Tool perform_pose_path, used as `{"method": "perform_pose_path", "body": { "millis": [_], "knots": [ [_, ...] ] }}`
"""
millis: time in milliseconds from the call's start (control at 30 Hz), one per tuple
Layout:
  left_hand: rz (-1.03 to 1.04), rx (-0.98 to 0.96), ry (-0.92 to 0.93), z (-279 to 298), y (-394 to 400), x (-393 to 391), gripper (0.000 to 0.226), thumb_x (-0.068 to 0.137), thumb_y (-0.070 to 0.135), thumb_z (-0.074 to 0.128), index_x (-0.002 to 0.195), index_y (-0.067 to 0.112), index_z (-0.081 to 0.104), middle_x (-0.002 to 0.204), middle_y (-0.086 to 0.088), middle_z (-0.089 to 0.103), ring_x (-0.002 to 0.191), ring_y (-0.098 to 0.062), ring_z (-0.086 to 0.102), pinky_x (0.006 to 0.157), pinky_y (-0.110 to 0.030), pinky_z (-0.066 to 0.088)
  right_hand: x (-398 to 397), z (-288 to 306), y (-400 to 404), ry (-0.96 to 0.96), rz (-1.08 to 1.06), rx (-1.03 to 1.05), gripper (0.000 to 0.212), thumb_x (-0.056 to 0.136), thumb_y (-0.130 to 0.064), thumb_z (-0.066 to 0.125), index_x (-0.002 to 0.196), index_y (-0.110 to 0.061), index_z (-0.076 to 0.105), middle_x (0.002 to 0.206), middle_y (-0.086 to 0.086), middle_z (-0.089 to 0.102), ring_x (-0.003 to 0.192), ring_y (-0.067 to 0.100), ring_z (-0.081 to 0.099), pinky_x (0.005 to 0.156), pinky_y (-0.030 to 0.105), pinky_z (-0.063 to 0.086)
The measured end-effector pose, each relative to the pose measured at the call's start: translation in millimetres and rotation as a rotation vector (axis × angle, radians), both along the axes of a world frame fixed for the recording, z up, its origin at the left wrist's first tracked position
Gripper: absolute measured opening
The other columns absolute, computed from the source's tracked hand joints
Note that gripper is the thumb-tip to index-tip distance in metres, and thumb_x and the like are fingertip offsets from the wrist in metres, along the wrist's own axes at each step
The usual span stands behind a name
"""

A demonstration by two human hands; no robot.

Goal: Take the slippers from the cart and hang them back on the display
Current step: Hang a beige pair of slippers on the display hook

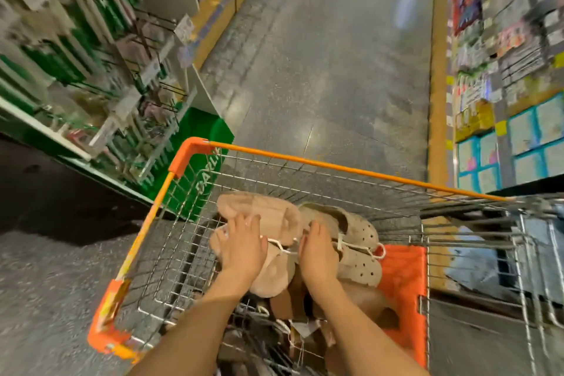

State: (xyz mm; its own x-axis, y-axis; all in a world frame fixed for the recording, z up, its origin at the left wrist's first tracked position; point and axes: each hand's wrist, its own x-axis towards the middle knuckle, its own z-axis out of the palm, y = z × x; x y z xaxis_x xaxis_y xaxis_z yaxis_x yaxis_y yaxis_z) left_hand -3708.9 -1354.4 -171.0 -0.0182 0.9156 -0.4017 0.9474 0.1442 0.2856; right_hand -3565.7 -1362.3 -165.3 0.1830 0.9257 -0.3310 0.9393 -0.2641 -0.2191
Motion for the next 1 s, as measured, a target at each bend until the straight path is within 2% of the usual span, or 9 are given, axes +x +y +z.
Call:
{"method": "perform_pose_path", "body": {
  "millis": [133,300,367,433,467,600,733,867,1000],
  "knots": [
    [-0.254,-0.225,0.024,-32.4,11.4,11.2,0.074,0.093,0.047,0.044,0.148,0.035,-0.004,0.157,-0.010,-0.005,0.144,-0.033,0.001,0.109,-0.062,0.011,-1.0,-26.8,9.7,-0.062,-0.043,-0.141,0.028,0.098,-0.020,0.035,0.124,-0.011,0.037,0.127,0.009,0.048,0.109,0.024,0.055,0.080,0.032,0.046],
    [-0.482,-0.323,0.111,-64.2,23.8,27.8,0.083,0.091,0.049,0.046,0.148,0.033,-0.012,0.157,-0.002,-0.016,0.145,-0.030,-0.008,0.110,-0.063,0.003,-0.5,-64.4,10.0,0.102,-0.161,-0.302,0.035,0.096,-0.027,0.038,0.128,-0.011,0.035,0.120,0.009,0.057,0.106,0.027,0.058,0.083,0.035,0.048],
    [-0.548,-0.323,0.131,-74.0,23.0,28.5,0.080,0.093,0.048,0.043,0.148,0.029,-0.012,0.158,-0.001,-0.015,0.145,-0.030,-0.007,0.111,-0.062,0.002,-0.6,-83.0,6.8,0.128,-0.250,-0.266,0.029,0.091,-0.013,0.047,0.119,-0.007,0.044,0.104,0.008,0.062,0.094,0.025,0.064,0.073,0.026,0.048],
    [-0.566,-0.317,0.143,-79.6,20.9,28.0,0.075,0.095,0.044,0.039,0.149,0.027,-0.009,0.158,-0.001,-0.011,0.145,-0.030,-0.004,0.112,-0.061,0.001,3.2,-100.3,11.0,0.365,-0.354,-0.344,0.033,0.064,0.004,0.068,0.094,0.000,0.054,0.069,0.007,0.066,0.059,0.016,0.067,0.052,0.018,0.047],
    [-0.553,-0.324,0.147,-81.9,20.4,28.1,0.070,0.096,0.041,0.037,0.150,0.027,-0.006,0.159,0.000,-0.009,0.145,-0.029,-0.002,0.112,-0.061,0.002,5.0,-101.6,9.1,0.316,-0.311,-0.331,0.036,0.056,0.001,0.074,0.087,-0.001,0.058,0.061,0.006,0.065,0.051,0.014,0.065,0.048,0.017,0.046],
    [-0.567,-0.274,0.146,-85.9,18.5,31.2,0.066,0.096,0.029,0.037,0.150,0.025,-0.002,0.159,-0.001,-0.005,0.144,-0.030,0.010,0.111,-0.057,0.014,6.4,-77.9,10.5,0.214,-0.231,-0.347,0.010,0.092,-0.011,0.045,0.101,-0.015,0.048,0.104,0.013,0.063,0.098,0.028,0.059,0.069,0.028,0.037],
    [-0.681,-0.239,0.199,-82.6,19.9,35.9,0.059,0.096,0.022,0.034,0.149,0.018,0.007,0.159,-0.004,-0.007,0.137,-0.032,0.024,0.101,-0.052,0.031,6.7,-75.3,20.3,0.279,-0.286,-0.259,0.026,0.091,-0.008,0.043,0.116,-0.004,0.052,0.110,0.016,0.063,0.103,0.030,0.058,0.083,0.029,0.040],
    [-0.624,-0.116,0.234,-72.6,24.3,38.6,0.057,0.090,0.033,0.048,0.144,0.022,0.032,0.158,-0.006,0.006,0.128,-0.028,0.039,0.096,-0.047,0.040,3.7,-60.9,24.2,0.333,-0.269,-0.294,0.035,0.089,-0.004,0.043,0.124,-0.003,0.042,0.111,0.018,0.060,0.104,0.031,0.058,0.082,0.032,0.043],
    [-0.662,-0.317,0.276,-55.5,27.5,46.9,0.060,0.095,0.030,0.042,0.148,0.021,0.015,0.157,-0.013,0.005,0.139,-0.031,0.017,0.107,-0.049,0.025,4.0,-37.1,28.5,0.315,-0.307,-0.393,0.035,0.089,-0.008,0.044,0.123,-0.010,0.036,0.116,0.015,0.058,0.108,0.032,0.057,0.086,0.036,0.045]
  ]
}}
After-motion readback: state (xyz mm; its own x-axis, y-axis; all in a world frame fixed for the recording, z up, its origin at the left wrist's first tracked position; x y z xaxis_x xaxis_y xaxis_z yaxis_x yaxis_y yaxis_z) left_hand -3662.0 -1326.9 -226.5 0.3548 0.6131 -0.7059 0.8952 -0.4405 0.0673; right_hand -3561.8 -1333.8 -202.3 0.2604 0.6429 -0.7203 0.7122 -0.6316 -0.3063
